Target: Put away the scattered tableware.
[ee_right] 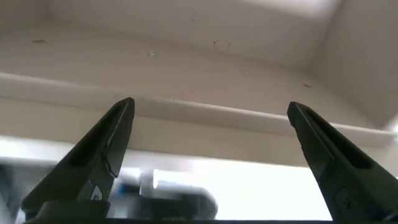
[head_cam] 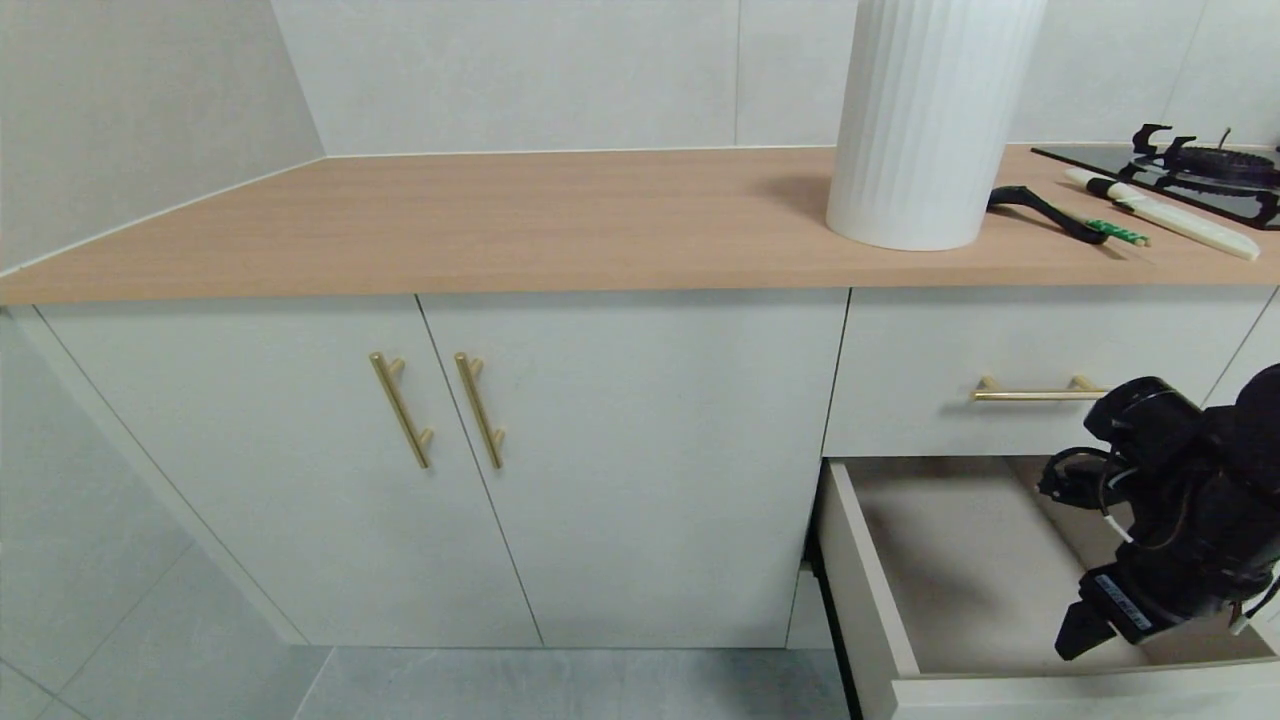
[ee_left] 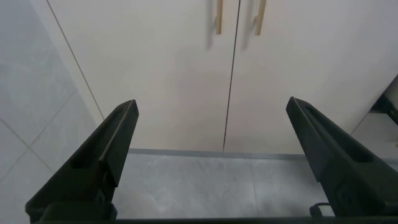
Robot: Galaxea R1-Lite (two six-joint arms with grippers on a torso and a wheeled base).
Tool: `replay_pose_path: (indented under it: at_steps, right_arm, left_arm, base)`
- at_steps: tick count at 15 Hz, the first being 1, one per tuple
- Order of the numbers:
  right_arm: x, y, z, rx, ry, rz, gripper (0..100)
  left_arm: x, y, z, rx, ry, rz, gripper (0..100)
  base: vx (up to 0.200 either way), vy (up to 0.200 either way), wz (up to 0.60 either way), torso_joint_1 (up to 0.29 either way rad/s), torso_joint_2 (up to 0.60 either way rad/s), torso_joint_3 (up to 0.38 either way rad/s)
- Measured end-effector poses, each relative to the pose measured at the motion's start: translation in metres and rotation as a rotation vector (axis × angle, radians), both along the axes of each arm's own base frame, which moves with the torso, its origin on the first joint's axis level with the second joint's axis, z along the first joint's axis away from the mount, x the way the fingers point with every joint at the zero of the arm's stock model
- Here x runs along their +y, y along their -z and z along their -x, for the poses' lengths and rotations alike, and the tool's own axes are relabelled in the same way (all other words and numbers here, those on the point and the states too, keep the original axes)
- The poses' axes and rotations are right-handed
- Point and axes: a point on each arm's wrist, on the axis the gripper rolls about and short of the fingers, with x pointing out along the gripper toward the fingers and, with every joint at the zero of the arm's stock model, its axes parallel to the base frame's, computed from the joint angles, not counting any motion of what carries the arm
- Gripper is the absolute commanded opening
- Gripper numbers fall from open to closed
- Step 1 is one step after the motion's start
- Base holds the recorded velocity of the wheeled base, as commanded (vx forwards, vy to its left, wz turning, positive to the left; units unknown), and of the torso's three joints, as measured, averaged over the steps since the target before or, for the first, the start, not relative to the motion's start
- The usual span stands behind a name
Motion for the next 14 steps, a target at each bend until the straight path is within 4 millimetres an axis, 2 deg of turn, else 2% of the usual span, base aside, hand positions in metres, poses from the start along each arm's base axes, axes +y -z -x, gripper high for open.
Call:
replay_pose_path:
  at_steps: [2,4,14]
  right_arm:
    - [0.005,-0.011,0.002,-0.012,-0.020,0.001,100]
    - [0.008,-0.013,0.003,-0.019,-0.031,0.003,100]
    - [0.024,0.018,0.030,0.126,-0.115,0.030,100]
  left_arm:
    - [0.000,0.000,0.000,0.000,0.000,0.000,100]
    - [0.000,0.000,0.000,0.000,0.000,0.000,100]
    - [0.000,0.000,0.000,0.000,0.000,0.000,100]
  base:
    - [0.000,0.000,0.00,0.000,0.00,0.000]
    - [0.000,0.000,0.00,0.000,0.00,0.000]
    - [0.000,0.000,0.00,0.000,0.00,0.000]
